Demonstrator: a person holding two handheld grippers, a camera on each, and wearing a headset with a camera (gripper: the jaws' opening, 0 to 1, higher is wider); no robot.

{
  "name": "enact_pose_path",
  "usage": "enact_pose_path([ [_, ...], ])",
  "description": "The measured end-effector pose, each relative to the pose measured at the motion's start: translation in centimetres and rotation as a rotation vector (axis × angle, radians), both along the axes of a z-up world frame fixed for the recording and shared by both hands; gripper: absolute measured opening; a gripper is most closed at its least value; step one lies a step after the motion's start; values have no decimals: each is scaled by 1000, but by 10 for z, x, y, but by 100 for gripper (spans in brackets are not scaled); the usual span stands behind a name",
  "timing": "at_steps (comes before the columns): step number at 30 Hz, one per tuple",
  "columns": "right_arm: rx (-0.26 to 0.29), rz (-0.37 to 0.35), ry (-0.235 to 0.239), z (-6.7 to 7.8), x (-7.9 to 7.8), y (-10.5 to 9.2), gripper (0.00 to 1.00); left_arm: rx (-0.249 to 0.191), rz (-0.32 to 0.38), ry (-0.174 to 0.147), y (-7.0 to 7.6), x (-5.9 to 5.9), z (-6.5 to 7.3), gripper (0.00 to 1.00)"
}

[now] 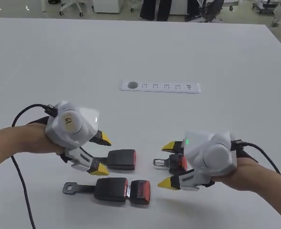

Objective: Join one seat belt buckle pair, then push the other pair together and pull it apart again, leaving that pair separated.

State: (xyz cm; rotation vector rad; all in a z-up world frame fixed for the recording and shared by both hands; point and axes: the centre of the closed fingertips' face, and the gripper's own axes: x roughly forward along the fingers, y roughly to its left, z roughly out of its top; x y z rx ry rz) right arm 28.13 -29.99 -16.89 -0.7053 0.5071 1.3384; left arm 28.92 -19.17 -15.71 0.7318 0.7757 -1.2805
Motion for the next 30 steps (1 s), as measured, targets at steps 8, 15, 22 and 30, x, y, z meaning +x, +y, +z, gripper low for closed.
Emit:
enact_pose_path([
  [8, -29, -18, 12, -7, 9, -14, 50, 14, -7, 4, -7, 5, -5, 47],
  [15, -51, -27, 19, -11, 19, -26, 49, 25, -14, 14, -7, 14, -15, 46],
  [22, -75, -33, 31, -21, 23, -37, 47, 45, -27, 33, -8, 17, -24, 44],
  [30, -95, -34, 57, -28, 25, -47, 42, 81, -53, 56, -8, 16, -33, 39],
])
